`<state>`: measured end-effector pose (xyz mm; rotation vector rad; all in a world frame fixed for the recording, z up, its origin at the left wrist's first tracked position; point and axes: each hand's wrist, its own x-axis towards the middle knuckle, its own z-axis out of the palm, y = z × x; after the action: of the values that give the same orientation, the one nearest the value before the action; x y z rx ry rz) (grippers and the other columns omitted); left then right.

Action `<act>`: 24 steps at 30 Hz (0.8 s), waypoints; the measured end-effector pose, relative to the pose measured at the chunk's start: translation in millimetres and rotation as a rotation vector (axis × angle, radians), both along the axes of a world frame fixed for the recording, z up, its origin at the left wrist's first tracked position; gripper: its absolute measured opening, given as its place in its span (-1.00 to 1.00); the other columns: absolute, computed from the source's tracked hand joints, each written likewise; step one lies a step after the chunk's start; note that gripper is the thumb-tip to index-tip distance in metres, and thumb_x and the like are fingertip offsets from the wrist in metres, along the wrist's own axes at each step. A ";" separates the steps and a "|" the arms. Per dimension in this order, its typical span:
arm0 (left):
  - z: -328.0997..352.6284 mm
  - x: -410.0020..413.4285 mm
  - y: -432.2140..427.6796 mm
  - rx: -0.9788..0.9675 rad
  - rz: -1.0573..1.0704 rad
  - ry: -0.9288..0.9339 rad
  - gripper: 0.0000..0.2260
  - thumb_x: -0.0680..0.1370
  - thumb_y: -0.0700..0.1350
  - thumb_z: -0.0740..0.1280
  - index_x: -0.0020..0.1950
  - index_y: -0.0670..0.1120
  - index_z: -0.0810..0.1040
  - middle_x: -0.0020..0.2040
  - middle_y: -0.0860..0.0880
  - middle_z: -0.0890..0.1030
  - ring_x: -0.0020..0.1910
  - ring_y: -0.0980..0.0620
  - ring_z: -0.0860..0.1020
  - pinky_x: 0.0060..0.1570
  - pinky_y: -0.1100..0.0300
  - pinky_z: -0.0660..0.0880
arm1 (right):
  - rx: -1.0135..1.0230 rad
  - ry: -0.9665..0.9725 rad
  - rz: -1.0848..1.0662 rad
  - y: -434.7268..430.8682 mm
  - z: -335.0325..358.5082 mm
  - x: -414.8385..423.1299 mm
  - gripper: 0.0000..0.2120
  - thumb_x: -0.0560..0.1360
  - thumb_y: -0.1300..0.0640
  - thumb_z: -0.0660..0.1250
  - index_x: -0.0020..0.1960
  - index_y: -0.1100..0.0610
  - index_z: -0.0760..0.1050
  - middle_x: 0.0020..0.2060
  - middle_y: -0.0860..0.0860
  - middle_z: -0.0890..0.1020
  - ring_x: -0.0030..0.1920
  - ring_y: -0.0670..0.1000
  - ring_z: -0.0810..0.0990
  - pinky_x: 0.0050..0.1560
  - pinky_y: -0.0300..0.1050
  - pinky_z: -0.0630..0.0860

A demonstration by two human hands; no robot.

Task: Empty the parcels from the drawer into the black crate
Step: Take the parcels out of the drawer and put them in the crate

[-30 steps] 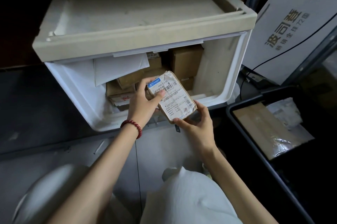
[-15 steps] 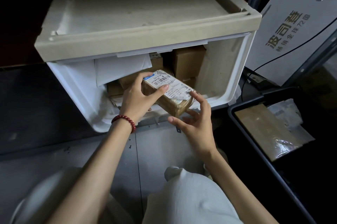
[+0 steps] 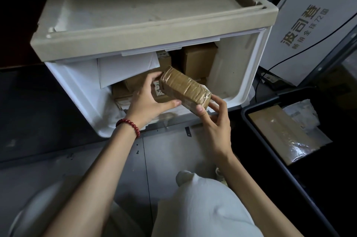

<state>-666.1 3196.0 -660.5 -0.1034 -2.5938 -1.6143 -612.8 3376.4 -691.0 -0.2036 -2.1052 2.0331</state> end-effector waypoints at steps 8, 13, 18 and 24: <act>-2.0 0.5 6.2 0.016 -0.074 -0.006 -0.37 0.36 0.06 0.53 0.33 0.16 0.31 0.28 0.07 0.43 0.25 0.05 0.45 0.21 -0.01 0.48 | -0.134 -0.042 -0.050 0.9 -0.7 -2.0 -0.53 0.38 -0.30 0.27 0.13 -0.01 0.48 0.05 -0.11 0.61 0.08 -0.20 0.57 -0.10 -0.42 0.50; 0.1 1.0 8.4 0.077 -0.087 0.012 -0.42 0.35 0.04 0.55 0.28 0.19 0.35 0.18 0.15 0.49 0.16 0.19 0.49 0.13 0.17 0.49 | -0.147 -0.036 -0.055 0.6 -5.9 -4.4 -0.65 0.55 -0.10 0.27 0.24 0.07 0.44 -0.01 -0.11 0.62 -0.14 -0.31 0.60 -0.27 -0.41 0.50; 3.2 -1.0 10.1 0.073 0.036 0.062 -0.45 0.33 0.08 0.55 0.18 0.20 0.32 0.16 0.26 0.41 0.12 0.33 0.41 0.01 0.28 0.44 | -0.085 0.024 0.030 -3.9 -3.9 -0.1 -0.41 0.47 -0.08 0.35 0.43 0.08 0.30 0.30 -0.01 0.49 0.05 -0.29 0.58 -0.07 -0.37 0.53; 5.7 -0.9 6.3 0.063 0.110 0.045 -0.45 0.33 0.15 0.51 0.19 0.14 0.31 0.02 0.25 0.49 -0.03 0.32 0.49 -0.30 0.51 0.43 | -0.085 0.069 0.211 -5.5 -1.3 3.2 -0.07 0.31 0.16 0.57 0.51 -0.09 0.13 0.39 -0.22 0.32 0.13 -0.03 0.63 0.07 -0.08 0.61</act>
<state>-667.0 3202.4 -654.8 0.0064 -2.4662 -1.6346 -609.6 3371.0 -692.3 0.0789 -2.0780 2.2140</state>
